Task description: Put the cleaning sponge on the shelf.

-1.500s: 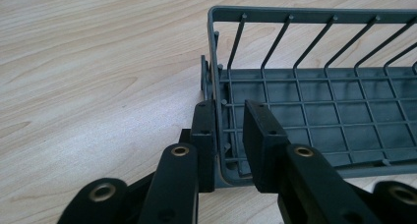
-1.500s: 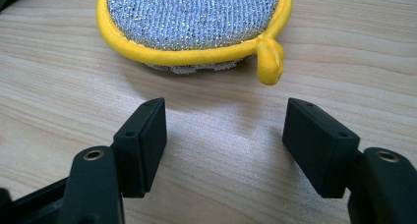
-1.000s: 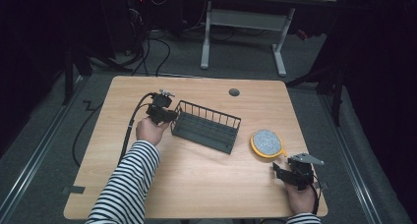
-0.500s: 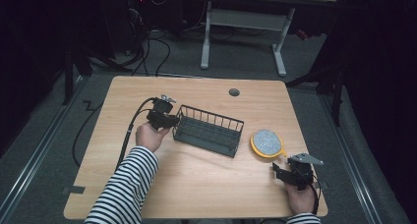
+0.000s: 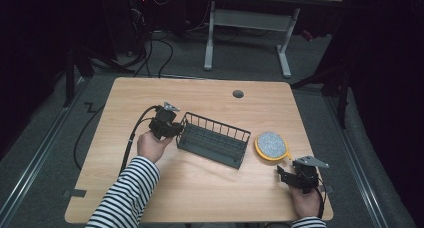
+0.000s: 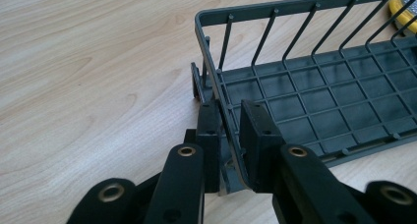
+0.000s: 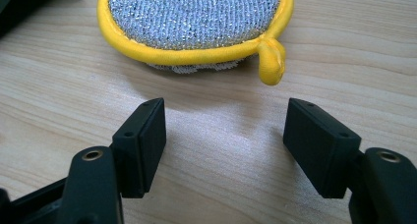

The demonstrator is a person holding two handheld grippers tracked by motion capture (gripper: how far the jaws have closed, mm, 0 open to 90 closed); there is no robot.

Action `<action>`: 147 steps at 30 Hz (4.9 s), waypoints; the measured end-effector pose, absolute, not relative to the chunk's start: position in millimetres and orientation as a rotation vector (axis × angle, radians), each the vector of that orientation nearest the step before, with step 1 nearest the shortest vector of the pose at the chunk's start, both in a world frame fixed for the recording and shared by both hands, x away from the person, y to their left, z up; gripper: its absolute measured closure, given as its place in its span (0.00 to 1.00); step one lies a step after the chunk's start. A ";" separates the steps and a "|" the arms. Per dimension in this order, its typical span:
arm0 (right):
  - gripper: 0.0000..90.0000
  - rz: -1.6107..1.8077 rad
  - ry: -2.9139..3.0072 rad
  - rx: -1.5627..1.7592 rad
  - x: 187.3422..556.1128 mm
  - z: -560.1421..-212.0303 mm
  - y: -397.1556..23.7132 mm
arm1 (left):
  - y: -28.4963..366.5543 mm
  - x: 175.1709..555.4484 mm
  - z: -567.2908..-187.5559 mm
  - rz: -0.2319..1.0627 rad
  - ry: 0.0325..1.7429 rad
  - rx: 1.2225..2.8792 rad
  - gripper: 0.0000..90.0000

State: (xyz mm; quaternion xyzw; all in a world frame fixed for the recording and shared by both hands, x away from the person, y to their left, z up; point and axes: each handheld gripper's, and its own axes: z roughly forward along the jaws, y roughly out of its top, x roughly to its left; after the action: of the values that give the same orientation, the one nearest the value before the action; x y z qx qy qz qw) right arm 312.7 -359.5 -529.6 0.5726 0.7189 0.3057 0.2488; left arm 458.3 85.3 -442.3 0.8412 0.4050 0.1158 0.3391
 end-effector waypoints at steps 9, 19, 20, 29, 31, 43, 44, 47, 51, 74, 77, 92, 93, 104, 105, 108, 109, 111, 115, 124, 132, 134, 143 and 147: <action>0.37 0.832 1.959 1.558 312.7 -529.6 -359.4 | 87.5 444.1 -443.9 0.290 1.025 2.183 0.87; 0.37 0.831 1.957 1.557 312.8 -529.7 -359.1 | 89.5 431.1 -443.6 0.270 1.003 2.196 0.86; 0.37 0.831 1.958 1.558 312.7 -529.7 -359.0 | 89.9 430.1 -443.7 0.262 1.003 2.193 0.86; 0.37 0.832 1.958 1.557 312.8 -529.7 -359.0 | 92.4 427.4 -443.2 0.227 0.995 2.197 0.85; 0.37 0.831 1.958 1.557 312.8 -529.7 -359.0 | 92.8 427.9 -442.9 0.222 0.998 2.196 0.82; 0.37 0.831 1.957 1.556 312.8 -529.7 -359.2 | 109.7 424.3 -425.9 0.274 1.041 2.069 0.44; 0.37 0.832 1.957 1.557 312.8 -529.7 -359.3 | 112.4 423.7 -423.9 0.279 1.043 2.057 0.43; 0.37 0.832 1.957 1.557 312.8 -529.7 -359.3 | 119.8 422.2 -420.2 0.286 1.055 2.032 0.42; 0.37 0.830 1.958 1.558 312.8 -529.6 -359.2 | 129.7 420.0 -418.8 0.298 1.070 2.010 0.41; 0.37 0.831 1.957 1.558 312.7 -529.7 -359.0 | 183.7 389.1 -443.9 0.288 1.208 1.885 0.41; 0.37 0.831 1.957 1.558 312.7 -529.7 -359.0 | 190.0 384.4 -451.4 0.283 1.234 1.862 0.41; 0.37 0.828 1.959 1.560 312.6 -529.5 -358.7 | 201.8 364.2 -488.8 0.280 1.316 1.856 0.40; 0.37 0.829 1.958 1.559 312.7 -529.6 -358.7 | 204.0 363.2 -494.8 0.273 1.336 1.856 0.40; 0.37 0.827 1.959 1.560 312.6 -529.5 -358.7 | 208.8 360.3 -514.9 0.295 1.398 1.857 0.40; 0.37 0.827 1.959 1.560 312.6 -529.5 -358.7 | 208.7 360.3 -516.1 0.300 1.401 1.859 0.40; 0.37 0.827 1.959 1.560 312.6 -529.5 -358.7 | 208.3 361.2 -522.5 0.335 1.418 1.882 0.39; 0.37 0.827 1.959 1.559 312.6 -529.6 -358.7 | 208.6 361.6 -526.3 0.341 1.428 1.884 0.39; 0.37 0.827 1.959 1.559 312.6 -529.6 -358.7 | 208.9 361.3 -527.8 0.363 1.427 1.876 0.39; 0.37 0.827 1.959 1.559 312.7 -529.6 -358.7 | 206.8 363.1 -528.8 0.408 1.435 1.879 0.39; 0.37 0.826 1.959 1.556 312.7 -529.7 -358.5 | 197.5 359.7 -536.1 0.560 1.374 1.918 0.36; 0.35 0.841 1.964 1.555 313.3 -529.7 -359.8 | 193.1 357.3 -536.6 0.592 1.366 1.948 0.34; 0.32 0.822 1.965 1.552 313.3 -529.8 -358.2 | 193.0 357.2 -536.6 0.592 1.368 1.947 0.34; 0.34 0.855 2.013 1.598 313.5 -524.8 -360.2 | 193.7 357.3 -536.5 0.584 1.369 1.941 0.34; 0.36 0.850 2.039 1.618 311.2 -515.0 -356.5 | 194.8 357.3 -536.4 0.576 1.369 1.938 0.34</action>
State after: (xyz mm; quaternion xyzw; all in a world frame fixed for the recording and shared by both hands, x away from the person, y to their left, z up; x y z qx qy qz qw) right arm 311.2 -356.5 -515.0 0.5790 0.7296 0.3040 0.2003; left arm 357.3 194.8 -536.4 0.7456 0.5266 0.2217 0.3431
